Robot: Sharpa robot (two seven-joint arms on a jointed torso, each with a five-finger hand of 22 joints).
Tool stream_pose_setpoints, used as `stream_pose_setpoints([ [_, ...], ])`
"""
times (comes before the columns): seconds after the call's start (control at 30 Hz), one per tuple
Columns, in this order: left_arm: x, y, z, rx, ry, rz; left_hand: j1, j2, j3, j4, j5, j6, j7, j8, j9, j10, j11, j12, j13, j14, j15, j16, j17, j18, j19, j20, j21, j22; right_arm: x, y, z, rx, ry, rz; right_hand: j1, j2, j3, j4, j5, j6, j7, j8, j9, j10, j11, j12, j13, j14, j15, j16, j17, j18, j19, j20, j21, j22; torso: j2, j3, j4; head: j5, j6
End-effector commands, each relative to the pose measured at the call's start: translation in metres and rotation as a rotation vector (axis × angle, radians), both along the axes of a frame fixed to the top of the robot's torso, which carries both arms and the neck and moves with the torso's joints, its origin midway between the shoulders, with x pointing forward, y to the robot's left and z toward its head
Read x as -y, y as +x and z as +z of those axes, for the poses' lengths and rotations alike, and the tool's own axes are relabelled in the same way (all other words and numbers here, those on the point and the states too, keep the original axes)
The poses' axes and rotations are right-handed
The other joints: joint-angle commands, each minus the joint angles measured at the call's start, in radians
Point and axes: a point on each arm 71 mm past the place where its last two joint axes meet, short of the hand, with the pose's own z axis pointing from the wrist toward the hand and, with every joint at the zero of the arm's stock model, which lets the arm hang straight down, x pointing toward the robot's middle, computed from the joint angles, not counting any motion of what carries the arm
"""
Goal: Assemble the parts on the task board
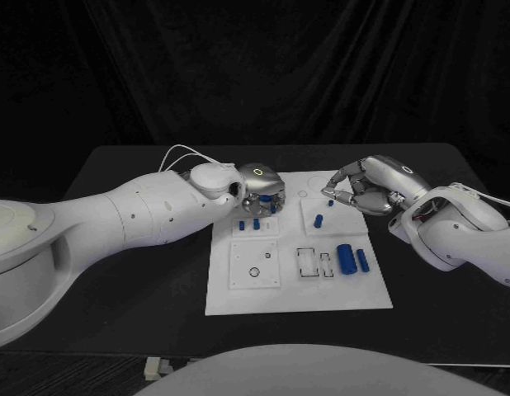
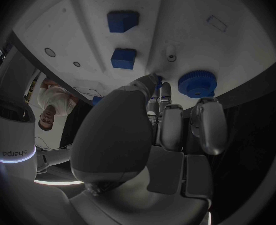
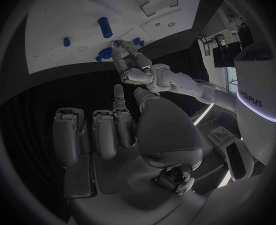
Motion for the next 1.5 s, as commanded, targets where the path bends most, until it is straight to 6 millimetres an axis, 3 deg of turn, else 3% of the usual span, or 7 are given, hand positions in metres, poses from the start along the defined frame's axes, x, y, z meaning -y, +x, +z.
stream_pose_setpoints([
  [0.03,0.001,-0.001,-0.002,-0.009,0.003,-0.003,0.002,0.010,0.001,-0.005,0.009,0.011,0.000,0.007,0.002,-0.002,0.000,0.001,0.002,0.001,0.000,0.001,0.000,0.013,-0.006,-0.003,-0.003,0.175,0.001,0.000,-0.001,-0.011,-0.005,-0.014,0.002,0.001,-0.004,-0.003,0.006,0.001,0.001,-0.004,-0.002,0.015,-0.005,-0.004,0.045,0.081,-0.005,-0.006,0.133,0.001,0.078,-0.005,-0.003,0.241,0.000,0.0000,0.0001,0.001,0.000],
  [0.43,0.004,-0.002,-0.006,-0.004,-0.005,0.002,0.012,0.027,0.015,-0.020,0.020,0.021,-0.005,0.014,0.011,0.014,-0.001,0.008,0.013,0.002,0.000,0.001,-0.002,0.014,-0.006,-0.004,-0.006,0.175,0.001,0.000,-0.001,-0.014,-0.007,-0.014,0.003,0.001,-0.004,-0.003,0.007,0.001,0.001,-0.004,-0.002,0.014,-0.005,-0.005,0.044,0.080,-0.005,-0.007,0.130,0.001,0.078,-0.005,-0.003,0.241,0.000,0.0000,0.0000,-0.001,0.000],
  [0.67,0.003,-0.002,-0.006,0.015,-0.024,-0.003,0.013,0.045,0.019,-0.034,0.034,0.057,0.006,0.035,0.027,0.043,-0.008,0.020,0.026,0.002,-0.005,-0.003,-0.012,0.015,-0.006,-0.007,-0.013,0.173,0.002,0.000,-0.002,-0.017,-0.008,-0.014,0.003,0.001,-0.004,-0.003,0.008,0.000,0.001,-0.005,-0.002,0.014,-0.005,-0.005,0.043,0.080,-0.005,-0.008,0.129,0.002,0.077,-0.005,-0.005,0.240,0.000,0.0000,0.0000,0.001,0.000],
  [0.93,-0.010,-0.006,-0.001,0.051,-0.063,-0.013,0.010,0.041,0.017,-0.037,0.035,0.061,0.007,0.037,0.030,0.043,-0.009,0.018,0.027,0.002,-0.005,-0.007,-0.018,0.015,-0.007,-0.007,-0.015,0.173,0.004,0.000,-0.003,-0.026,-0.015,-0.021,0.003,0.001,-0.004,-0.003,0.008,0.000,0.001,-0.005,-0.002,0.014,-0.005,-0.006,0.043,0.080,-0.005,-0.008,0.129,0.002,0.077,-0.005,-0.006,0.240,0.000,0.0000,0.0001,-0.002,0.000],
  [1.23,-0.030,-0.005,0.033,0.086,-0.072,-0.019,0.000,0.032,0.019,-0.035,-0.002,0.052,0.006,0.029,0.032,0.054,-0.011,0.012,0.025,0.000,-0.006,-0.014,-0.031,0.016,-0.008,-0.008,-0.024,0.171,0.004,0.000,-0.005,-0.038,-0.021,-0.018,0.005,0.001,-0.004,-0.003,0.009,-0.001,0.001,-0.006,-0.003,0.012,-0.005,-0.010,0.039,0.079,-0.005,-0.010,0.126,0.002,0.076,-0.005,-0.007,0.240,0.000,-0.0001,0.0001,-0.002,0.000],
  [1.4,-0.046,-0.005,0.058,0.119,-0.081,-0.020,-0.003,0.029,0.019,-0.033,-0.014,0.049,0.004,0.026,0.033,0.057,-0.013,0.010,0.025,0.000,-0.006,-0.016,-0.034,0.016,-0.008,-0.008,-0.027,0.170,0.003,0.000,-0.006,-0.042,-0.022,-0.017,0.006,0.001,-0.003,-0.004,0.009,-0.001,0.001,-0.006,-0.003,0.011,-0.005,-0.010,0.039,0.079,-0.005,-0.010,0.126,0.002,0.076,-0.005,-0.007,0.240,0.000,-0.0002,0.0000,-0.014,0.000],
  [1.5,-0.054,-0.007,0.065,0.127,-0.082,-0.020,-0.002,0.028,0.021,-0.033,-0.018,0.048,0.001,0.025,0.033,0.058,-0.016,0.009,0.025,0.000,-0.007,-0.016,-0.034,0.016,-0.008,-0.008,-0.027,0.170,0.004,0.000,-0.007,-0.045,-0.025,-0.018,0.006,0.001,-0.003,-0.004,0.009,-0.001,0.001,-0.006,-0.003,0.011,-0.005,-0.010,0.039,0.079,-0.005,-0.010,0.126,0.002,0.076,-0.005,-0.007,0.240,0.000,-0.0001,0.0004,-0.014,0.000],
])
